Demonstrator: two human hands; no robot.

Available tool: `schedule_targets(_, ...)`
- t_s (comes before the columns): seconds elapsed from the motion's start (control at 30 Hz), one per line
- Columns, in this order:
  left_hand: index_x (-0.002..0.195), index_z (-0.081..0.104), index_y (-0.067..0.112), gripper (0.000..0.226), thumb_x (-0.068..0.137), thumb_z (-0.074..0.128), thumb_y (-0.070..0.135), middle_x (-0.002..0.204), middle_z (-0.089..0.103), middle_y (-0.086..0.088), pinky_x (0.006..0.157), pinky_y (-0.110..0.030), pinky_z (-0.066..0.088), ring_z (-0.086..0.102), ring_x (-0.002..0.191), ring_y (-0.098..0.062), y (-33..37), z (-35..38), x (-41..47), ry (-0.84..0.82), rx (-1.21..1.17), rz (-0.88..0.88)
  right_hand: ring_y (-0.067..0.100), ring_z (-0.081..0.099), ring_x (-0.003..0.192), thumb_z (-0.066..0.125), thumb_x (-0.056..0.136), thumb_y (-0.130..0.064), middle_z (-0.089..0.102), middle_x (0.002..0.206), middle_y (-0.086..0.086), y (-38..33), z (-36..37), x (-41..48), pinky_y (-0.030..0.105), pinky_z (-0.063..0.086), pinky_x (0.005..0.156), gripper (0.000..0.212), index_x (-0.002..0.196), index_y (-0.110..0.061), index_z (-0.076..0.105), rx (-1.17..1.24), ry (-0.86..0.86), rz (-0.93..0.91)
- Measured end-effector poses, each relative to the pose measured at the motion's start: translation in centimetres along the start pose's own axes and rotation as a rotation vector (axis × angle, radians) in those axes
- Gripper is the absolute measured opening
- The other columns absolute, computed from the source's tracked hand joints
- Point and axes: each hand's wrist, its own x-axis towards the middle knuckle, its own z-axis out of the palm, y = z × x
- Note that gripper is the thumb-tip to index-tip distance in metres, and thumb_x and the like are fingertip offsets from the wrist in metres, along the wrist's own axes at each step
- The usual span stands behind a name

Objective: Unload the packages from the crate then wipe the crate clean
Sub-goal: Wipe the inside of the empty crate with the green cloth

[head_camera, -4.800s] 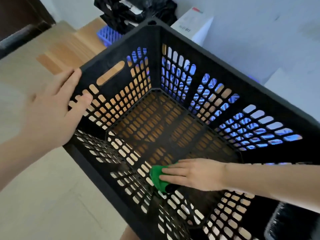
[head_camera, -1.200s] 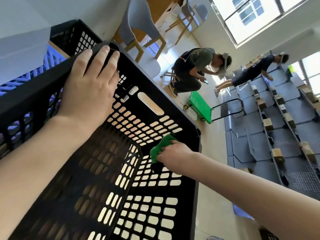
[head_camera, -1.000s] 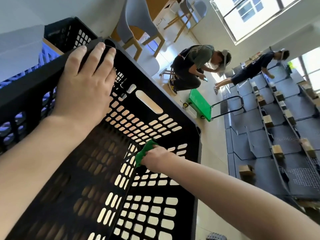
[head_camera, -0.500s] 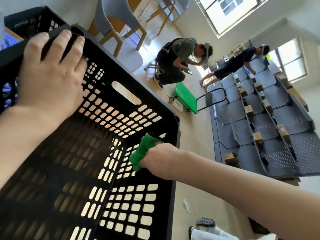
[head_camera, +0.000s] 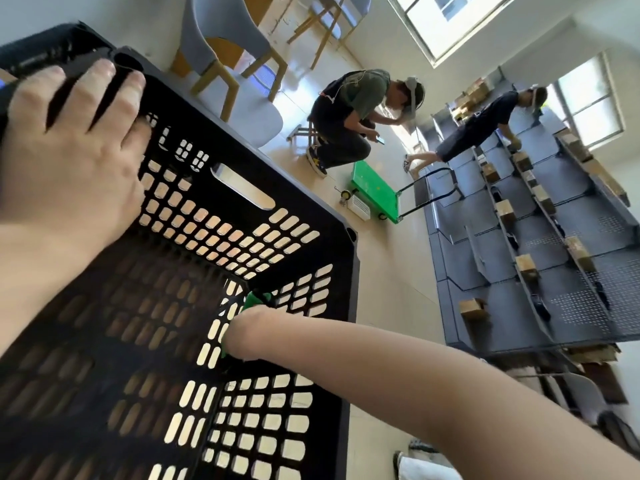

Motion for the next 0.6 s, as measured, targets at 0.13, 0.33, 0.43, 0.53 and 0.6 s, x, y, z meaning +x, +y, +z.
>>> schedule_targets(0.13, 0.126, 0.049, -0.01, 0.055, 0.077, 0.055, 0.015, 0.159, 0.015, -0.018, 0.116, -0.062, 0.013, 0.008, 0.146, -0.038, 0.1, -0.8, -0.2, -0.002, 0.053, -0.017, 0.02, 0.056, 0.113, 0.037, 0.1, -0.011, 0.056, 0.129, 0.002, 0.7, 0.0, -1.0, 0.028, 0.042, 0.073, 0.033, 0.128, -0.012, 0.055, -0.022, 0.034, -0.03)
schedule_targets(0.33, 0.121, 0.059, -0.003, 0.053, 0.072, 0.065, 0.018, 0.158, 0.022, -0.016, 0.115, -0.058, 0.014, 0.012, 0.145, -0.034, 0.6, -2.2, -0.1, -0.085, 0.193, -0.068, 0.018, 0.057, 0.099, 0.044, 0.099, -0.013, 0.058, 0.121, 0.001, 2.7, -0.9, -6.9, 0.024, 0.039, 0.055, 0.035, 0.132, -0.017, 0.054, -0.036, 0.068, -0.034)
schedule_targets(0.43, 0.12, 0.063, 0.005, 0.053, 0.072, 0.067, 0.026, 0.16, 0.018, -0.011, 0.115, -0.052, 0.013, 0.009, 0.147, -0.029, 1.0, -3.2, -0.2, -0.18, 0.303, -0.084, 0.023, 0.059, 0.102, 0.043, 0.098, -0.009, 0.059, 0.119, 0.003, 3.8, -1.7, -11.4, 0.027, 0.04, 0.07, 0.038, 0.133, -0.017, 0.052, -0.049, 0.098, -0.043)
schedule_targets(0.53, 0.119, 0.067, 0.018, 0.048, 0.075, 0.065, 0.038, 0.161, 0.019, -0.007, 0.113, -0.047, 0.014, 0.01, 0.147, -0.025, 1.8, -4.7, -0.2, -0.262, 0.317, -0.094, 0.02, 0.051, 0.088, 0.042, 0.097, -0.004, 0.058, 0.11, 0.002, 4.9, -2.5, -15.6, 0.025, 0.04, 0.067, 0.043, 0.136, -0.02, 0.048, -0.052, 0.1, -0.066)
schedule_targets(0.6, 0.12, 0.067, 0.024, 0.046, 0.079, 0.065, 0.042, 0.16, 0.024, -0.005, 0.113, -0.045, 0.013, 0.015, 0.148, -0.023, 2.2, -5.6, -0.1, -0.259, 0.241, -0.096, 0.02, 0.051, 0.091, 0.04, 0.097, -0.003, 0.057, 0.108, 0.001, 5.4, -2.9, -17.2, 0.024, 0.041, 0.065, 0.045, 0.138, -0.021, 0.046, -0.037, 0.09, -0.085)
